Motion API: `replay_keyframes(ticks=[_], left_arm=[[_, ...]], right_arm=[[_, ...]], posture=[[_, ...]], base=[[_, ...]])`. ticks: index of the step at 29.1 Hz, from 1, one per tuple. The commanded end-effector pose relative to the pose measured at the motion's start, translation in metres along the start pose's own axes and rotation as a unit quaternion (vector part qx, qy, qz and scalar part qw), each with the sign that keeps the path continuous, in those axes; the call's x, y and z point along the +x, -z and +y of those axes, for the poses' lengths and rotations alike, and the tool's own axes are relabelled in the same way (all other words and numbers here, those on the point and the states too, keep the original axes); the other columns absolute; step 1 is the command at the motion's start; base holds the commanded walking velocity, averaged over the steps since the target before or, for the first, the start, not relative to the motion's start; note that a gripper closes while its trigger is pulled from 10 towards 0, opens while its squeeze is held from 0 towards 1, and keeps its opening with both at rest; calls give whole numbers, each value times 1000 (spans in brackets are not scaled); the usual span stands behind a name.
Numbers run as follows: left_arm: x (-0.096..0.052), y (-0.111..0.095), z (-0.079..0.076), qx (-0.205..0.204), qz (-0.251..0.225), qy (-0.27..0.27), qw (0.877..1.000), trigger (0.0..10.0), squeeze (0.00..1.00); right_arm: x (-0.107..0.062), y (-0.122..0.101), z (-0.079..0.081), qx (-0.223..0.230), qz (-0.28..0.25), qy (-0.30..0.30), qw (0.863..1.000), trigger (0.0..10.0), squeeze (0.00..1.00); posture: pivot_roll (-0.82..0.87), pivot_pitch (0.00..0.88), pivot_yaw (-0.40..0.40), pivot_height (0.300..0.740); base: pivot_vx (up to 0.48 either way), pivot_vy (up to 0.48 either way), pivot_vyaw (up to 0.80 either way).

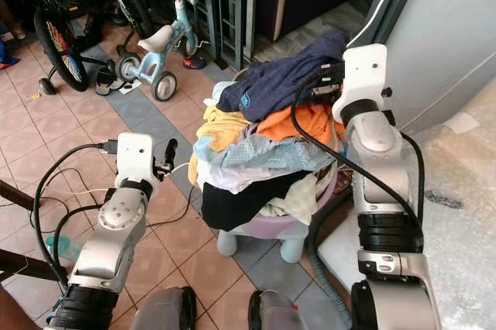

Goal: Clothes washing

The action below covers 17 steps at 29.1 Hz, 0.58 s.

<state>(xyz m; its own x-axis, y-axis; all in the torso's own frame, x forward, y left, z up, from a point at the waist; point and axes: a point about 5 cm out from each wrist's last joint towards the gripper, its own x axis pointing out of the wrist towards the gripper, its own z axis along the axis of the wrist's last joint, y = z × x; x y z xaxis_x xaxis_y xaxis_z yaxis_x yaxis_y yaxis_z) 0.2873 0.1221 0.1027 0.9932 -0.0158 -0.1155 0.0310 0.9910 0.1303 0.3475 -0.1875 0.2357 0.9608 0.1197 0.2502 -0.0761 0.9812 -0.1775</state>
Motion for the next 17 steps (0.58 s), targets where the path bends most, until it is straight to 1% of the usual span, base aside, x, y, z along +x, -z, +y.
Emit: replay_keyframes(ticks=[1, 3, 5, 6, 7, 9, 10, 11, 13, 14, 15, 16, 17], left_arm=[[0, 2, 0, 2, 9, 2, 1000, 10000, 0], [0, 3, 0, 1, 9, 3, 1000, 10000, 0], [0, 3, -1, 1, 9, 4, 1000, 10000, 0], [1, 3, -1, 1, 9, 4, 1000, 10000, 0], [0, 3, -1, 1, 9, 4, 1000, 10000, 0], [0, 3, -2, 0, 9, 3, 1000, 10000, 0], [0, 3, -2, -1, 9, 3, 1000, 10000, 0], [0, 3, -2, -2, 9, 3, 1000, 10000, 0], [0, 3, -3, -3, 9, 4, 1000, 10000, 0], [0, 3, -3, -4, 8, 5, 1000, 10000, 0], [0, 3, -3, -4, 8, 6, 1000, 10000, 0], [0, 3, -4, -6, 9, 6, 1000, 10000, 0], [0, 3, -4, -7, 9, 6, 1000, 10000, 0]], right_arm=[[5, -34, -2, 14, -71, -2, 997, 0, 0], [9, -47, -2, 24, -95, -5, 995, 0, 0], [13, -61, -4, 47, -120, -8, 992, 0, 0], [14, -65, -4, 56, -127, -9, 990, 0, 0], [16, -72, -4, 83, -136, -17, 987, 0, 0], [17, -81, -1, 120, -150, -39, 981, 0, 0], [17, -81, 1, 137, -148, -53, 978, 0, 0], [17, -81, 5, 162, -145, -77, 973, 0, 0], [14, -76, 13, 193, -129, -116, 966, 0, 0], [8, -68, 26, 232, -106, -172, 951, 0, 0], [7, -67, 28, 240, -102, -185, 947, 0, 0], [-7, -50, 47, 227, -59, -253, 939, 0, 0], [-10, -41, 53, 208, -36, -263, 941, 0, 0]], posture=[[-50, 90, 14, 740], [-51, 89, 14, 740], [-52, 89, 13, 740], [-52, 89, 13, 740], [-51, 88, 10, 740], [-51, 88, 9, 740], [-53, 87, 6, 740], [-54, 88, 6, 740], [-54, 88, 4, 740], [-54, 88, 3, 740], [-55, 89, 3, 740], [-57, 90, 2, 740], [-57, 91, 2, 740]], base=[[0, 0, 0], [0, 0, 0], [0, 0, 0], [0, 0, 0], [0, 0, 0], [0, 0, 0], [0, 0, 0], [0, 0, 0], [0, 0, 0], [0, 0, 0], [0, 0, 0], [0, 0, 0], [0, 0, 0]])
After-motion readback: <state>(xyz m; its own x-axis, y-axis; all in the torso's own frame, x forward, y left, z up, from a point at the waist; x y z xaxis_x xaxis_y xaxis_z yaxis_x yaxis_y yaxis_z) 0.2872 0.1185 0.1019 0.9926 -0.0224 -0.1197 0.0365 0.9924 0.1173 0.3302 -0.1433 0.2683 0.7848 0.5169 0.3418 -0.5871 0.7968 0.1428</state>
